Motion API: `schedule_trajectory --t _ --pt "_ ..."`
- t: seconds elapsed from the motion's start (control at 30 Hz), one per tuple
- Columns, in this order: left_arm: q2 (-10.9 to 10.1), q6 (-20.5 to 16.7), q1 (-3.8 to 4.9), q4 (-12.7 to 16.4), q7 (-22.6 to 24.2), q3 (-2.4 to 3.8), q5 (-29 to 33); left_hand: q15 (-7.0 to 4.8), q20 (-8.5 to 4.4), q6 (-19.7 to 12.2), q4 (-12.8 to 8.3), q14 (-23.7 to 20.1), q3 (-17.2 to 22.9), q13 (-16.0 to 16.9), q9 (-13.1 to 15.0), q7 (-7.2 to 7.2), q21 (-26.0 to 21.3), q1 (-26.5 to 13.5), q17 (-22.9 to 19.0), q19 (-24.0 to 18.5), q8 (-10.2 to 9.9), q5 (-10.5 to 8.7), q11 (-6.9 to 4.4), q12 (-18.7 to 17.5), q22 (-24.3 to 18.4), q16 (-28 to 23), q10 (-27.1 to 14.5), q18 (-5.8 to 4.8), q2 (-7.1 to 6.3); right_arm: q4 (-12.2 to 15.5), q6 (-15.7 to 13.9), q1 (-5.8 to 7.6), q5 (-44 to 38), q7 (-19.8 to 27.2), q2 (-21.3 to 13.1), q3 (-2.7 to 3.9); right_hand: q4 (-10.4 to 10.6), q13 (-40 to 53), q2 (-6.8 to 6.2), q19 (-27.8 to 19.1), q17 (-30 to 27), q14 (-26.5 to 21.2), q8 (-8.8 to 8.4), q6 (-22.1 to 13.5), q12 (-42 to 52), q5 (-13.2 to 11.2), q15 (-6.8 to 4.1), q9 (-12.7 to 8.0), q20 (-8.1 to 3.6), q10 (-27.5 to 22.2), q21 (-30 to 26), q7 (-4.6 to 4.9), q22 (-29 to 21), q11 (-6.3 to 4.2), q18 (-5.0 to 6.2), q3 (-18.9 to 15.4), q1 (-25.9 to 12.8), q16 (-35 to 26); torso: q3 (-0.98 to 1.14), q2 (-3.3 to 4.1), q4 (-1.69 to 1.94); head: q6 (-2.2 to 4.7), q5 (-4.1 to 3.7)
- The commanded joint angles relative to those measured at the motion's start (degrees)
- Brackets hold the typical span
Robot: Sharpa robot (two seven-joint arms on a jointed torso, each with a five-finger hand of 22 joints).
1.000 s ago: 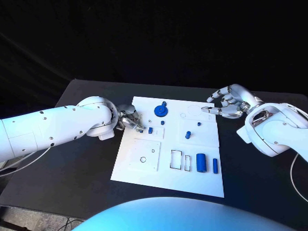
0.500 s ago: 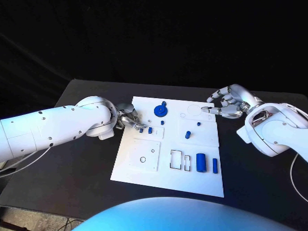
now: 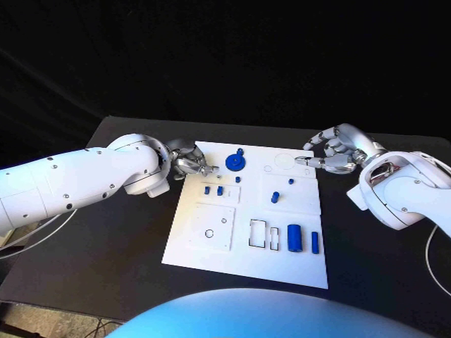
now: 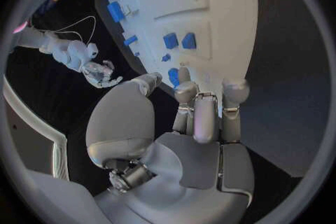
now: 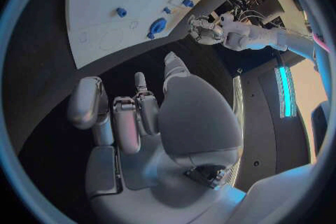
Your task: Assemble the parts on the task board
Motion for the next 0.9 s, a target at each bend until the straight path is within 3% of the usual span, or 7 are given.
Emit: schedule_trajectory --t 0.03,0.1,0.13,0.2,0.27,0.43,0.9 --pt "0.4 -5.9 0.14 0.2 9.3 0.1 4.4 2.42 1.91 -4.6 -0.3 -5.7 -0.2 -6.6 -0.8 2.52 -7.7 6.3 -11.2 -8.6 -1.3 0.27 2.5 -6.2 -10.9 -5.5 -7.8 2.3 -0.58 0.0 -0.2 -0.05 -0.4 0.5 0.0 0.02 0.0 3.8 0.42 0.0 6.4 4.2 0.11 -0.5 -0.2 0.2 -0.18 -0.1 -0.3 -0.3 -0.3 0.12 -0.1 -0.17 1.03 -0.4 -0.2 -0.3 0.01 0.0 -0.03 0.11 -0.42" --pt "0.9 -7.0 0.18 0.2 13.1 0.01 3.3 3.43 3.1 -6.3 -1.1 -12.0 0.9 -8.3 -1.7 3.68 -10.4 11.4 -21.4 -10.2 -2.0 0.27 3.55 -8.3 -12.3 -11.2 -11.2 2.32 -0.88 -0.1 -0.3 -0.05 -0.3 0.6 0.0 0.02 -0.1 3.8 0.43 0.0 6.4 4.2 0.12 -0.5 -0.2 0.2 -0.18 -0.1 -0.3 -0.3 -0.3 0.12 -0.1 -0.17 1.04 -0.4 -0.2 -0.3 -0.03 0.04 -0.07 0.25 -0.58" --pt "1.1 -7.4 0.19 0.2 14.5 -0.09 2.5 4.21 3.79 -7.7 -1.5 -17.8 1.9 -10.2 -2.8 4.61 -12.3 14.2 -30.0 -11.4 -3.1 0.12 4.53 -11.1 -13.4 -16.6 -14.7 2.28 -1.29 -0.1 -0.3 -0.05 -0.3 0.7 0.0 0.02 -0.1 3.8 0.43 0.0 6.4 4.2 0.12 -0.5 -0.2 0.2 -0.18 -0.1 -0.3 -0.3 -0.3 0.12 -0.1 -0.17 1.04 -0.4 -0.2 -0.3 -0.03 0.07 -0.08 0.29 -0.63" --pt "1.7 -8.2 0.2 0.1 17.8 -0.39 -0.2 5.47 4.95 -9.1 -2.3 -23.1 3.3 -13.5 -4.5 5.46 -16.2 17.8 -33.0 -13.9 -4.6 -0.16 5.52 -14.9 -15.5 -21.2 -17.5 2.22 -1.91 -0.2 -0.4 -0.06 -0.2 0.8 0.0 0.02 -0.1 3.8 0.43 0.0 6.4 4.2 0.12 -0.5 -0.2 0.2 -0.18 -0.1 -0.3 -0.3 -0.3 0.12 -0.1 -0.17 1.04 -0.4 -0.2 -0.3 -0.04 0.1 -0.06 0.46 -0.81" --pt "2.7 -9.1 0.19 -0.2 21.4 -0.82 -4.7 5.95 5.78 -10.1 -3.9 -24.1 4.6 -18.9 -7.3 5.63 -18.7 21.2 -35.3 -13.9 -6.6 -0.37 6.02 -20.3 -17.2 -23.7 -18.5 2.58 -2.58 -0.2 -0.6 -0.06 -0.1 1.0 -0.1 0.02 -0.1 3.7 0.51 -0.2 6.1 4.2 0.16 -0.5 -0.3 0.2 -0.18 -0.1 -0.3 -0.4 -0.5 0.11 -0.3 -0.17 1.09 -0.3 -0.2 -0.4 -0.04 0.05 -0.02 0.6 -1.02" --pt "4.7 -8.3 0.19 -1.4 24.1 -1.57 -13.7 5.92 5.76 -8.6 -5.8 -24.1 4.8 -25.5 -11.4 5.18 -19.1 23.1 -37.0 -13.7 -9.1 -0.47 6.29 -26.0 -17.3 -24.3 -17.4 2.52 -2.71 -0.3 -0.8 -0.07 0.1 1.3 0.0 0.01 -0.1 3.4 0.64 -0.5 5.3 4.0 0.21 -0.5 -0.6 0.3 -0.18 -0.1 -0.3 -0.6 -1.2 0.1 -0.8 -0.18 1.25 -0.3 -0.1 -0.7 -0.01 0.1 -0.04 0.8 -1.13" --pt "10.2 -1.0 0.24 -6.8 21.5 -2.95 -28.6 6.13 5.93 -5.2 -5.4 -21.4 0.9 -30.2 -15.6 4.64 -17.1 22.1 -36.1 -11.4 -12.1 -1.2 6.56 -28.7 -16.2 -17.6 -17.3 2.6 -2.93 -0.3 -1.1 -0.07 0.3 1.7 0.2 0.01 -0.1 0.8 0.84 -1.3 3.8 3.6 0.41 -0.5 -3.1 0.2 -0.23 -0.1 -0.32 -2.5 -2.9 0.07 -2.0 -0.23 1.58 -0.3 0.3 -1.3 -0.03 0.2 -0.08 1.06 -1.33"
